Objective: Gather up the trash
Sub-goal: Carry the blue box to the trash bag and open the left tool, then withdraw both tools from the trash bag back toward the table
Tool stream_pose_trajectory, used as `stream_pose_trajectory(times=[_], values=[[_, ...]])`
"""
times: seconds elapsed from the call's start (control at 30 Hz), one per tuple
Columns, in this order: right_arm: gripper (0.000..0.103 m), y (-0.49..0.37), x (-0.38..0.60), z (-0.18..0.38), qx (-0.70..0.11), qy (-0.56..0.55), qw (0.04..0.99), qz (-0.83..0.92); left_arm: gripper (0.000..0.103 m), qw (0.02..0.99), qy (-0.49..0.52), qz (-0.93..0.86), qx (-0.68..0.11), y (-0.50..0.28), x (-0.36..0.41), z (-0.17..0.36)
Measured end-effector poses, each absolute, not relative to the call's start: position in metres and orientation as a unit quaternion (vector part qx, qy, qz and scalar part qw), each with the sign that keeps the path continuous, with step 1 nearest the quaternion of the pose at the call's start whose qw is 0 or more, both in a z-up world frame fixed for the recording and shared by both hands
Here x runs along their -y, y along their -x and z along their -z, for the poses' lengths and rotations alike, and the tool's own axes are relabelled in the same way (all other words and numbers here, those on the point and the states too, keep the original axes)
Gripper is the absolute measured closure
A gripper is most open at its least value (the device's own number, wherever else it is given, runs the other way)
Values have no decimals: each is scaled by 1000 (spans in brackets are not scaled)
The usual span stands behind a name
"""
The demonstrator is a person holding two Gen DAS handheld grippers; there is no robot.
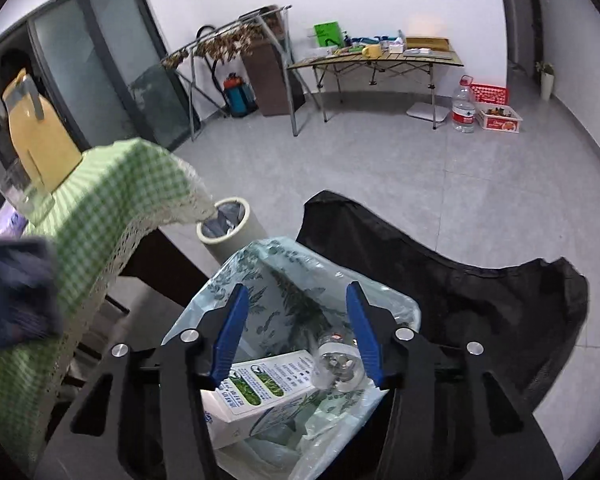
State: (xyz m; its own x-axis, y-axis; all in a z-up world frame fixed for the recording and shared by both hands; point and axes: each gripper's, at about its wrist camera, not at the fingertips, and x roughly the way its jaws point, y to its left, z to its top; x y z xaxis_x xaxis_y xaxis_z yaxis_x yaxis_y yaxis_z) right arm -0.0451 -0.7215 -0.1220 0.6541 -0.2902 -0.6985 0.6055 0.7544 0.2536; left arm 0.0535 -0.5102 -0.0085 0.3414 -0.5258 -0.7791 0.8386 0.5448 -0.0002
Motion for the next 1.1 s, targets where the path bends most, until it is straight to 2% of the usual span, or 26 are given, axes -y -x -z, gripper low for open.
stream_pose_trajectory(times=[0.23, 0.3, 0.37, 0.43, 0.77, 1.1], values=[[52, 79, 736, 106, -296, -274, 876, 263, 45, 742, -220, 431, -463, -62, 584, 76], [52, 86, 735, 102, -290, -274, 878, 263, 43, 744, -219, 427, -466, -63, 599, 87], [52, 91, 733, 100, -288, -274, 880, 260, 27, 739, -235, 435, -459, -66, 617, 99], [52, 92, 731, 99, -291, -270, 881, 258, 27, 750, -273, 407, -445, -69, 627, 105], [52, 79, 722, 115, -347, -271, 871, 219, 26, 753, -268, 400, -449, -73, 611, 85], [52, 77, 714, 110, -358, -266, 867, 221, 23, 768, -253, 398, -434, -69, 581, 48]])
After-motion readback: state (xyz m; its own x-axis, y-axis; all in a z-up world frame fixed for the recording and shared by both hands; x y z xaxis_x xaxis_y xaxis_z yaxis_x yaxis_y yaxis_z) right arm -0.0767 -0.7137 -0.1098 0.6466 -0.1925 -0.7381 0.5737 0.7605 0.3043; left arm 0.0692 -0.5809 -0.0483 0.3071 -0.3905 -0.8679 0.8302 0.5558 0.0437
